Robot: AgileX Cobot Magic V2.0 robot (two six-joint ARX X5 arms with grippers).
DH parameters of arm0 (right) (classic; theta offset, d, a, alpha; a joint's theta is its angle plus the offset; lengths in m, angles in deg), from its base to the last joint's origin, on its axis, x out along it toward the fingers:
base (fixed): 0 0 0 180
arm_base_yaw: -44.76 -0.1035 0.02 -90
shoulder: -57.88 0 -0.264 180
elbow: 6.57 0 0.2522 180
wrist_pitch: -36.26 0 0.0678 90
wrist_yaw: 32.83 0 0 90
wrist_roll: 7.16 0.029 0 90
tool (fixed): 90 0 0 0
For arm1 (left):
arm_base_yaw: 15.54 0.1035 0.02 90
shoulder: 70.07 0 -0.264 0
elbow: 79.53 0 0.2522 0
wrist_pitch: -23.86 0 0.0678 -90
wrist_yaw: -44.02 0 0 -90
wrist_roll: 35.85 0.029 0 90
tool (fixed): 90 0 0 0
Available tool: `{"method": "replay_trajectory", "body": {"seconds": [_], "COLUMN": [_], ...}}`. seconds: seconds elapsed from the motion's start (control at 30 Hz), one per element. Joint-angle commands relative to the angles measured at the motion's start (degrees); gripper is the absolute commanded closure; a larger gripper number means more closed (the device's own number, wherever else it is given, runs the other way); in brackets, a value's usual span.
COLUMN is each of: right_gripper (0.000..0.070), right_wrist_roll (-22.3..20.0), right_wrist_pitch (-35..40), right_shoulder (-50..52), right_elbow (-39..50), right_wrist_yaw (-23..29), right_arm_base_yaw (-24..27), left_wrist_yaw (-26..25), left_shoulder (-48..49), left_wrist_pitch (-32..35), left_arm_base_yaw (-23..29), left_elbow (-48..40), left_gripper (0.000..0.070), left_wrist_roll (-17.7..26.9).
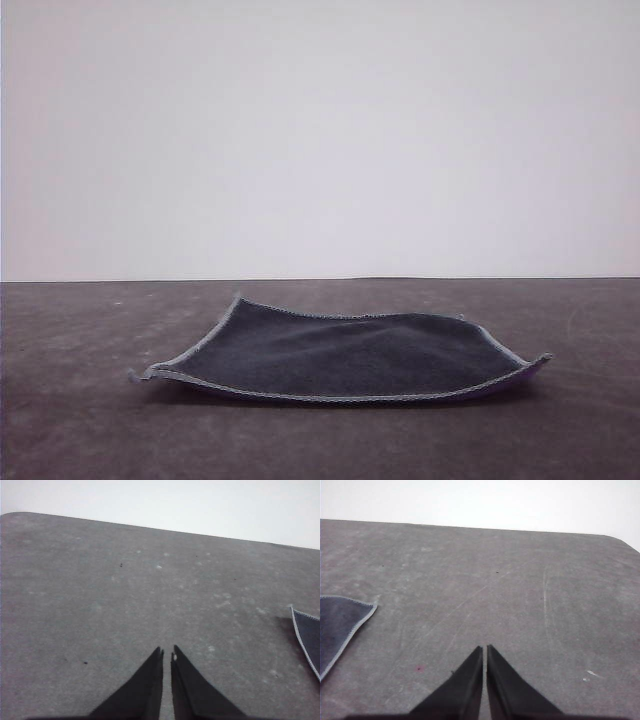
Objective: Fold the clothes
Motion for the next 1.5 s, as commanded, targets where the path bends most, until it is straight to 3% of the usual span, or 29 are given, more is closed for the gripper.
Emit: {"method": "replay_trajectory", "body": {"seconds": [0.0, 0.53, 0.9, 1.07, 1.27, 1.47], "right_gripper": [0.0689, 0.0689, 0.0689, 0.0689, 0.0689, 0.0689], "right_wrist_roll": [0.59, 0.66, 3.65, 7.73, 10.59, 11.28], "right_wrist_pitch": [0.74, 0.74, 0.81, 0.77, 0.15, 0.3], "right_shoulder": [0.0, 0.0, 0.0, 0.0, -5.0, -22.4], "right_elbow": [0.28, 0.28, 0.28, -0.09, -7.53, -20.83], "right_wrist_yaw": [0.17, 0.15, -1.03, -1.56, -2.58, -5.64], "right_arm_base_yaw": [-0.2, -0.17, -0.2, -0.2, -0.2, -0.2], "left_wrist_yaw": [0.09, 0.17, 0.17, 0.18, 0.35, -1.57], "left_shoulder": [0.07, 0.07, 0.07, 0.04, -4.15, -19.41], "left_wrist_pitch": [-0.37, -0.35, -0.35, -0.37, -0.41, -0.79], "left_arm_base_yaw": [-0.02, -0.02, -0.02, -0.02, -0.02, -0.04], "left_elbow": [-1.07, -1.07, -1.07, -0.51, 7.31, 20.33], "left_gripper": [0.0681, 0.0681, 0.0677, 0.0678, 0.0679, 0.0678], "left_wrist_roll": [-0.04, -0.02, -0.11, -3.43, -8.68, -8.96]}}
